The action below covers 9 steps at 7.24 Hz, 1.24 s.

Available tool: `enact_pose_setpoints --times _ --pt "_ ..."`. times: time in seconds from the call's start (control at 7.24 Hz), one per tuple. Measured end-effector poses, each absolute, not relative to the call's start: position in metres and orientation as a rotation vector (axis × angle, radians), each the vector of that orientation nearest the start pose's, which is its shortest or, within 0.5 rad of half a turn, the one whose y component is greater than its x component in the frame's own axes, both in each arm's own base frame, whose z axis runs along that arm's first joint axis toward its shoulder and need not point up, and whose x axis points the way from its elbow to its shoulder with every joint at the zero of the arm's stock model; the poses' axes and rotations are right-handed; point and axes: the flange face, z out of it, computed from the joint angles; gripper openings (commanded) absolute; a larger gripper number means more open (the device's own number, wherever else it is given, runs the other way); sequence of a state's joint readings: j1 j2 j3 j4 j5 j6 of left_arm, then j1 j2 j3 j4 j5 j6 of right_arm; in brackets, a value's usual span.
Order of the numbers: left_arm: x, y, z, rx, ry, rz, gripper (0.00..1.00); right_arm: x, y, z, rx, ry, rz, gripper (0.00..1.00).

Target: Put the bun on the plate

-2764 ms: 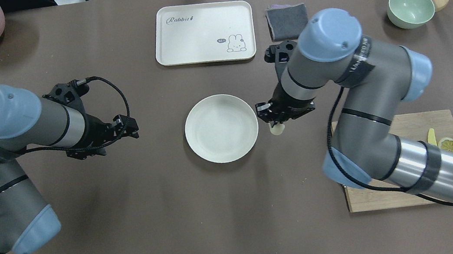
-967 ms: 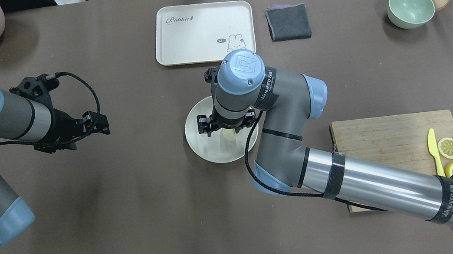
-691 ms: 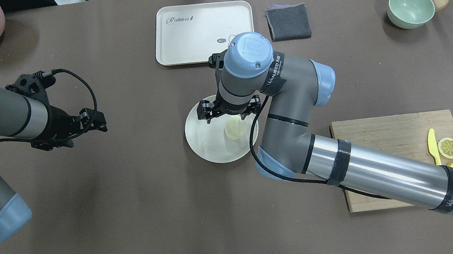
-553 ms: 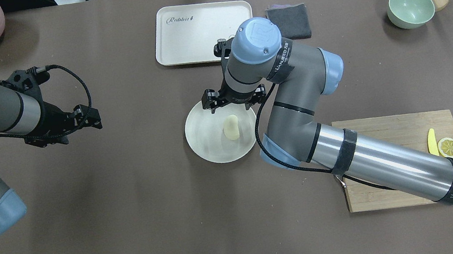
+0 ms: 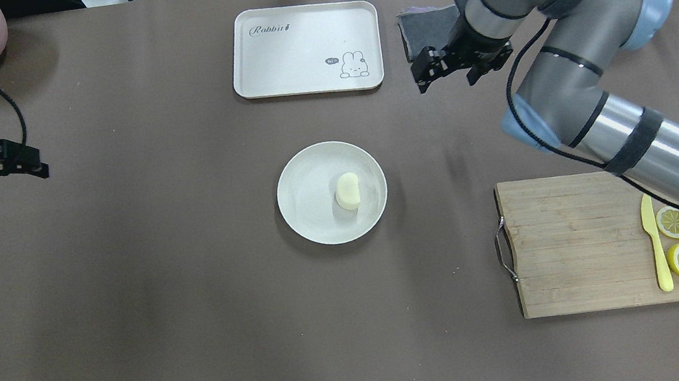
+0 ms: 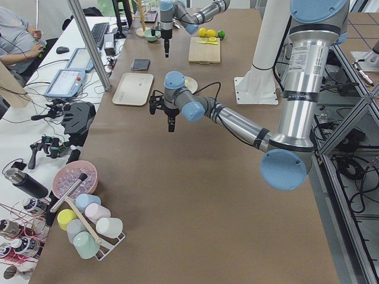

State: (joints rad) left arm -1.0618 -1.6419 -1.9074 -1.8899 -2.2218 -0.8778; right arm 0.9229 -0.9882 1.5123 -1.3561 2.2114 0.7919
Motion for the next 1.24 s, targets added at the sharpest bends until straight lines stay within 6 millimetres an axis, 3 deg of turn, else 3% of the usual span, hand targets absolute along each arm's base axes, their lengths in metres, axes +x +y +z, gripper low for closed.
enact_pose_setpoints --times 0.28,0.55,0.83,0.97,1.24 --pt "0.103 -0.473 0.483 0.209 0.857 -0.011 0.98 -0.266 -0.631 0.387 0.171 -0.837 -0.213 1.00" --pt "0.031 -0.432 0.554 0.234 0.784 0.100 0.98 -0.175 -0.621 0.486 0.172 -0.759 -0.294 1.00" --pt "-0.001 -0.387 0.603 0.178 0.778 0.110 0.98 -0.096 -0.595 0.567 0.165 -0.709 -0.350 1.00" --pt "-0.009 -0.377 0.616 0.159 0.777 0.095 0.98 -0.061 -0.585 0.599 0.158 -0.698 -0.366 1.00" --pt "-0.022 -0.373 0.620 0.153 0.781 0.030 0.98 -0.020 -0.554 0.652 0.124 -0.718 -0.378 1.00"
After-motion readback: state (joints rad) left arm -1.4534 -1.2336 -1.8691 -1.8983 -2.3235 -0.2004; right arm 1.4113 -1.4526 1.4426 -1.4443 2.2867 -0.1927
